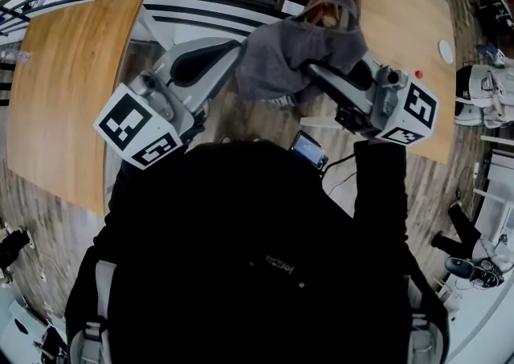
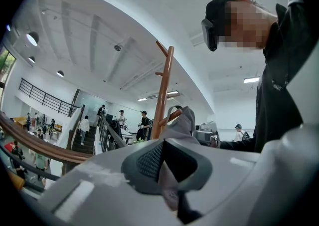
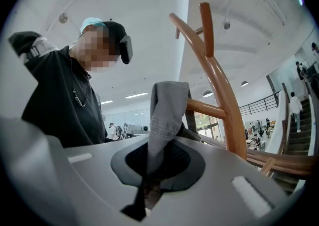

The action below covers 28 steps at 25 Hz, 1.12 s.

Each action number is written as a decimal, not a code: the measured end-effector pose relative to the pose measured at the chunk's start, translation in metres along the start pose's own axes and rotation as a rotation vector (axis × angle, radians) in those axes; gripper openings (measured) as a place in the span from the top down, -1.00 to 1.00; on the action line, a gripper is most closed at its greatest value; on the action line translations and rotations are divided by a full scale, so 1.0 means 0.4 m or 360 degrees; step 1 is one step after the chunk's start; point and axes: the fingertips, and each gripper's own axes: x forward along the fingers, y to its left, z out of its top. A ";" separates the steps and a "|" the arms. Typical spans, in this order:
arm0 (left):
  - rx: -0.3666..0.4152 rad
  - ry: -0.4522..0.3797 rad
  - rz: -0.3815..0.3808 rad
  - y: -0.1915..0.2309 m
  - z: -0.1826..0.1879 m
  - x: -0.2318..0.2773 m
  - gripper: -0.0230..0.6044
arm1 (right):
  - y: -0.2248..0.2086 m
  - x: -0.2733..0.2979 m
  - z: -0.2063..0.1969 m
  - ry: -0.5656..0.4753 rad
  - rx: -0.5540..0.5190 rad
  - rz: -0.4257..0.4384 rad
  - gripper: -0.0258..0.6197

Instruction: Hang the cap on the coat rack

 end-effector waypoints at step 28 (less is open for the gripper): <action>0.0033 0.0007 0.0063 -0.002 -0.029 0.034 0.92 | -0.062 -0.056 -0.033 -0.0047 0.0070 -0.0005 0.83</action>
